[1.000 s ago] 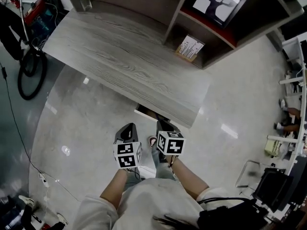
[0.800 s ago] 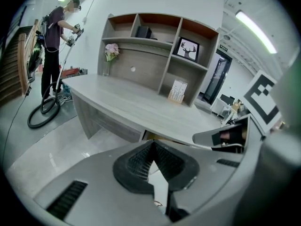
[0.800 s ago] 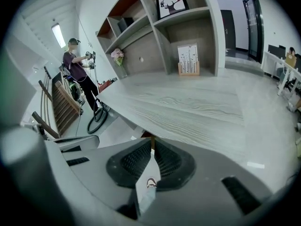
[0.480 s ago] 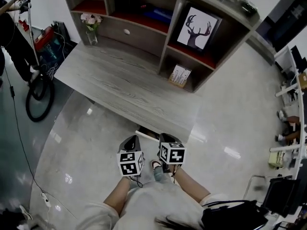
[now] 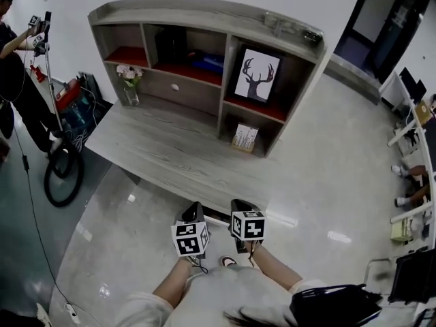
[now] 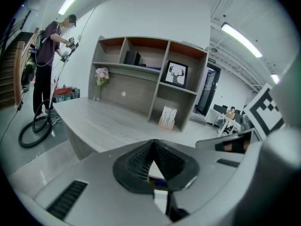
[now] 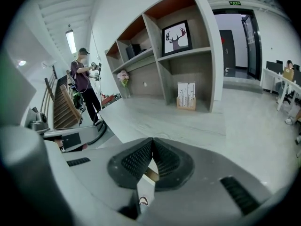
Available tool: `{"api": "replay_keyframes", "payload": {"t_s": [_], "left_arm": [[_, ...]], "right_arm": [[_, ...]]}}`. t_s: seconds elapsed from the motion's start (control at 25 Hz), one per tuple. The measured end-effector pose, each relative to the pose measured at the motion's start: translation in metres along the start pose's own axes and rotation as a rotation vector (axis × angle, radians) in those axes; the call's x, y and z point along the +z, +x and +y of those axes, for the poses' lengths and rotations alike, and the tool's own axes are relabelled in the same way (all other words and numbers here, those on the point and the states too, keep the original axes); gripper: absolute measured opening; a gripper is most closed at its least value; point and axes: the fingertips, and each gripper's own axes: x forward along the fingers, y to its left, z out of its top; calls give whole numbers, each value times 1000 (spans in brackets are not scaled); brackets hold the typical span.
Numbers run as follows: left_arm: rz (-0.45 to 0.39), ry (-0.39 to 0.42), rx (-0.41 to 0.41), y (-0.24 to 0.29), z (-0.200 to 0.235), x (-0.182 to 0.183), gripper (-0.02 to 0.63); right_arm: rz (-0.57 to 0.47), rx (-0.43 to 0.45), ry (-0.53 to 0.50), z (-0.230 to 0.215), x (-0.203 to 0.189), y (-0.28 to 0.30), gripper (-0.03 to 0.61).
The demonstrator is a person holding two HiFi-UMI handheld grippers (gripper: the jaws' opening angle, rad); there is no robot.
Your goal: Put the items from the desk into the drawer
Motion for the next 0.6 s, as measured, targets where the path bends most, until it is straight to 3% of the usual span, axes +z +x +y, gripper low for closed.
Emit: {"api": "replay_keyframes", "payload": {"t_s": [0.2, 0.6], "left_arm": [[-48, 31, -37, 4, -15, 30, -3], [-70, 56, -85, 16, -33, 52, -3]], "right_arm": [[-66, -23, 2, -10, 27, -14, 0], [-148, -77, 19, -35, 54, -34, 0]]}}
